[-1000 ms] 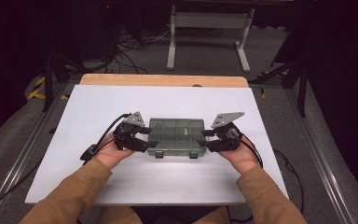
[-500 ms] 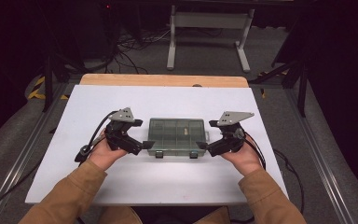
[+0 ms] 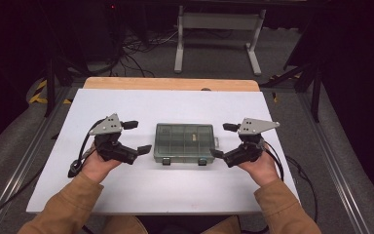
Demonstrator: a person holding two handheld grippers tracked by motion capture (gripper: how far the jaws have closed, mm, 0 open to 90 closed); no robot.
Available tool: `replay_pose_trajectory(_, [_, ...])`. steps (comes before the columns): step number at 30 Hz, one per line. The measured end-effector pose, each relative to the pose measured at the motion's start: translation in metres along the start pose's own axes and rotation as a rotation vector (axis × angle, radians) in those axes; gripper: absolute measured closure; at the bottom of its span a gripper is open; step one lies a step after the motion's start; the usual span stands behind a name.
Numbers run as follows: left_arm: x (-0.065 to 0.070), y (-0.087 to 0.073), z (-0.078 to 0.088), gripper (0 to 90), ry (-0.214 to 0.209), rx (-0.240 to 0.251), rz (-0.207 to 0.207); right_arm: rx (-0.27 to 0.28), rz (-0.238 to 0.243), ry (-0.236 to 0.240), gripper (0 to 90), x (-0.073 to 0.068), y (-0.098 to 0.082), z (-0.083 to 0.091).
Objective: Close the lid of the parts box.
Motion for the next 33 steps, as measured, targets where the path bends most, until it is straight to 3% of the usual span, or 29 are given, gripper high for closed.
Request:
replay_pose_trajectory(4, [0.002,-0.004,0.014,3.8,0.028,0.057,-0.017,0.036,0.006,-0.007,1.2,-0.003,-0.003,0.006])
replay_pose_trajectory(11, [0.002,-0.016,0.033,3.8,0.068,0.126,-0.020,0.053,0.023,-0.026,0.9,-0.005,-0.010,0.010])
replay_pose_trajectory(15, [0.001,-0.025,0.041,3.8,0.088,0.141,-0.020,0.063,0.029,-0.036,0.7,-0.007,-0.015,0.012])
replay_pose_trajectory(19, [0.002,-0.037,0.047,2.3,0.074,0.170,0.001,0.080,0.028,-0.035,0.6,-0.009,-0.019,0.014])
replay_pose_trajectory(33, [0.000,-0.073,0.061,3.0,0.136,0.194,0.005,0.111,0.038,-0.050,0.6,-0.014,-0.043,0.014])
Point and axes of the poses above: each handheld gripper's, and its own axes: z roughly backward along the jaws, y roughly out of its top, x roughly to its right, the point moved 6 cm from there along -z, roughly forward along the jaws, and after that the axes turned 3 degrees about -z, right-handed, at the moved point
